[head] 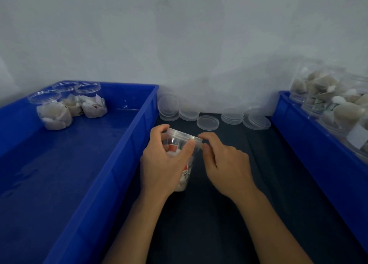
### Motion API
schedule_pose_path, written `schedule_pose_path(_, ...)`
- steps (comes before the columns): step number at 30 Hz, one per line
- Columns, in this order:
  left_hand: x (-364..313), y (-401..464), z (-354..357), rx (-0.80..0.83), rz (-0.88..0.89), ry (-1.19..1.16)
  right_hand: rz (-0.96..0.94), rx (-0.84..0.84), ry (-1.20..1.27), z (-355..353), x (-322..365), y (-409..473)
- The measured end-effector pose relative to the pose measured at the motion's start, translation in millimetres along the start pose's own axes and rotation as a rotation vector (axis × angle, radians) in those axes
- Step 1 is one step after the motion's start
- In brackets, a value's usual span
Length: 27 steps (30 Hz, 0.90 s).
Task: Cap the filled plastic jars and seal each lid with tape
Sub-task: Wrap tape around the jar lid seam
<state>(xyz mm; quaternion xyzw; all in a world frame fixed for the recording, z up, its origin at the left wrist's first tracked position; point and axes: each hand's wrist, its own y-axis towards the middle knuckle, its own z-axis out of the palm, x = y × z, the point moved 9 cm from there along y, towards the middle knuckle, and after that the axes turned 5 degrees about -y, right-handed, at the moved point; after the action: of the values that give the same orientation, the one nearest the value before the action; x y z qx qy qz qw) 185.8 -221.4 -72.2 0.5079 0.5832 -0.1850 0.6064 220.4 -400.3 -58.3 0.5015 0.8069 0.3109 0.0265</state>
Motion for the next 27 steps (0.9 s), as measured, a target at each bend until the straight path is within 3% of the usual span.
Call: schedule_pose_path(27,-18.3,-6.5,1.4,-0.056,0.061,0.379,-0.048,-0.062,0.026,-9.5,11.5,-2.6)
